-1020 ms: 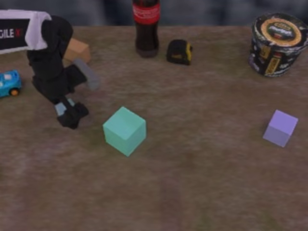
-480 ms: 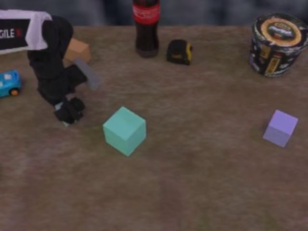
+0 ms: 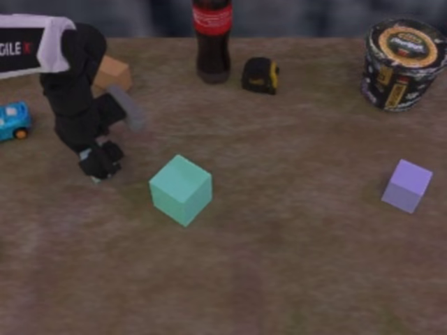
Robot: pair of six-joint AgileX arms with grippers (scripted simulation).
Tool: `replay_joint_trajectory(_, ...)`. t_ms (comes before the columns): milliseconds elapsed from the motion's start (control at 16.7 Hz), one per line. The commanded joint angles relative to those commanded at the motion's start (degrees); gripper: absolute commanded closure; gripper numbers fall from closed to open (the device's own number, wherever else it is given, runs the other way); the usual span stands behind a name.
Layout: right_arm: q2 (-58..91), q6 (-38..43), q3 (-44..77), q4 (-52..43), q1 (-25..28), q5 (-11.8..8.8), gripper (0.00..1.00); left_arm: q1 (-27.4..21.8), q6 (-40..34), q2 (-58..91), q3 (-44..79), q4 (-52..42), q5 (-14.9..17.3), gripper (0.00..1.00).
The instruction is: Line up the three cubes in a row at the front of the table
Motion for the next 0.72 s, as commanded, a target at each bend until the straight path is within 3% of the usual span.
replay_joint_trajectory(480,0.00,0.00,0.00,0.00,0.00,0.00,0.00,1.01,-0.08,-4.35,7.33,-12.05,-0.05,1.00)
replay_joint_trajectory(720,0.00,0.00,0.00,0.00,0.00,0.00,0.00,1.09,-0.11,-4.95,7.96,-12.91,-0.06,1.00)
